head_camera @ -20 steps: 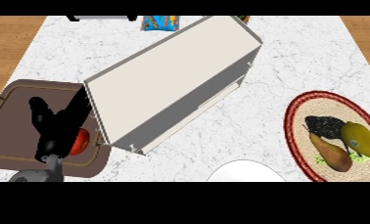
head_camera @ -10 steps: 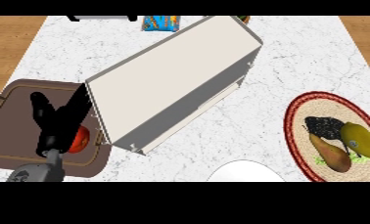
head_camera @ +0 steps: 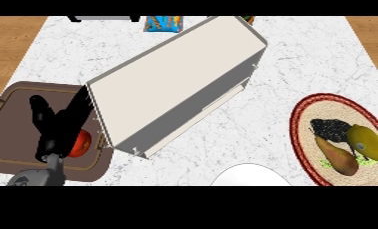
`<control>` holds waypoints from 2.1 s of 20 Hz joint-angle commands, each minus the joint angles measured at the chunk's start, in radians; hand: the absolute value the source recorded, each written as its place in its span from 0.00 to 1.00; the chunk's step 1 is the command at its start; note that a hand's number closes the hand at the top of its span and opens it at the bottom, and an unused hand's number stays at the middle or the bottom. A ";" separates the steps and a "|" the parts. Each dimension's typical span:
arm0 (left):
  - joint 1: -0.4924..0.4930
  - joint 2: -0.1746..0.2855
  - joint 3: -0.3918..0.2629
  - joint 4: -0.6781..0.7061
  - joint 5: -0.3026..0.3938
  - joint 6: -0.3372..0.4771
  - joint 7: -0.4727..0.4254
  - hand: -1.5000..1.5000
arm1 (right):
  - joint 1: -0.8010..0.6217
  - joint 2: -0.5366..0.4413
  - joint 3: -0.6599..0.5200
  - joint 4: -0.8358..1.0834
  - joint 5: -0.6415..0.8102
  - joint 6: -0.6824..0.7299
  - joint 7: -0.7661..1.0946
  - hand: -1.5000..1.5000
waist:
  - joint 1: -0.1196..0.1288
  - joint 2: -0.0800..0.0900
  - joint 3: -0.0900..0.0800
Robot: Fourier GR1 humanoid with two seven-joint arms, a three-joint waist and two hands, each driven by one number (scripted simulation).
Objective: Pick the lemon from the placemat and place it in the tiered shelf
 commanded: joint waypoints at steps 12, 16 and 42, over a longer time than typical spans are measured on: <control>0.080 -0.018 0.042 0.030 0.001 -0.057 -0.012 0.50 | 0.123 0.112 -0.021 -0.189 0.109 -0.154 0.159 0.00 | -0.002 0.006 -0.007; 0.035 -0.067 0.000 0.029 -0.056 -0.015 0.013 0.50 | 0.060 0.137 -0.027 -0.176 0.140 -0.148 0.191 0.00 | 0.001 0.008 -0.007; 0.026 -0.088 0.049 0.004 -0.090 -0.059 0.047 0.50 | -0.151 0.330 -0.032 0.214 0.389 -0.328 -0.038 0.00 | 0.008 0.009 -0.005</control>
